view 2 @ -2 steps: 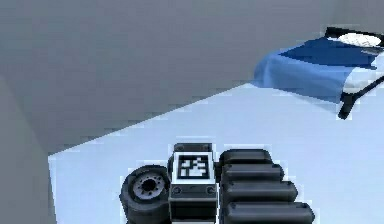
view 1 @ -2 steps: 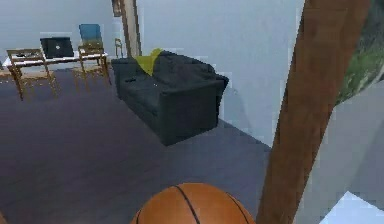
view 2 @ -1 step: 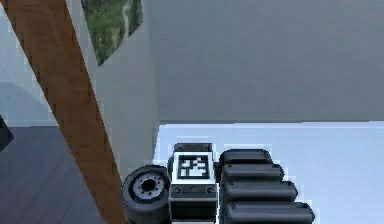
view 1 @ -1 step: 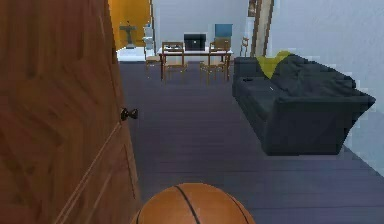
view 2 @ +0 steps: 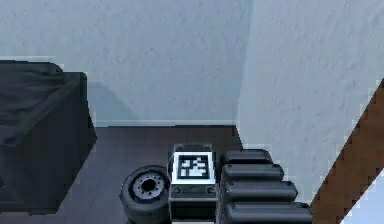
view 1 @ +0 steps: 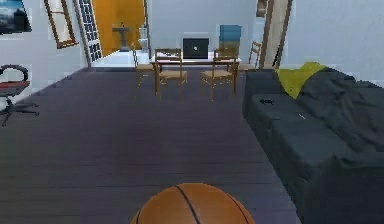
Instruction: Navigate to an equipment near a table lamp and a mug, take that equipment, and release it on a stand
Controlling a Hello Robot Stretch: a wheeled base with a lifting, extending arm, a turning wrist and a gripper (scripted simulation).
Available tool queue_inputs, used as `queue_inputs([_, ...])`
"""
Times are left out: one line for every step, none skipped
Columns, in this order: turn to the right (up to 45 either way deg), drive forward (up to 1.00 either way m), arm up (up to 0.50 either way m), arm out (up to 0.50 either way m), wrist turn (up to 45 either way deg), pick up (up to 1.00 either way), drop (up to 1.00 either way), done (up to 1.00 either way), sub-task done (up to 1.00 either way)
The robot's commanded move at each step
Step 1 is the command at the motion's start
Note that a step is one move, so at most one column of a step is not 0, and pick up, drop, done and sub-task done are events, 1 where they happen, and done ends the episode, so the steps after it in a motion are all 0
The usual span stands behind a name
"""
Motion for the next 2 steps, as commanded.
queue_inputs([12.0, 0.0, 0.0, 0.0, 0.0, 0.0, 0.0, 0.0, 0.0])
queue_inputs([0.0, 0.5, 0.0, 0.0, 0.0, 0.0, 0.0, 0.0, 0.0])
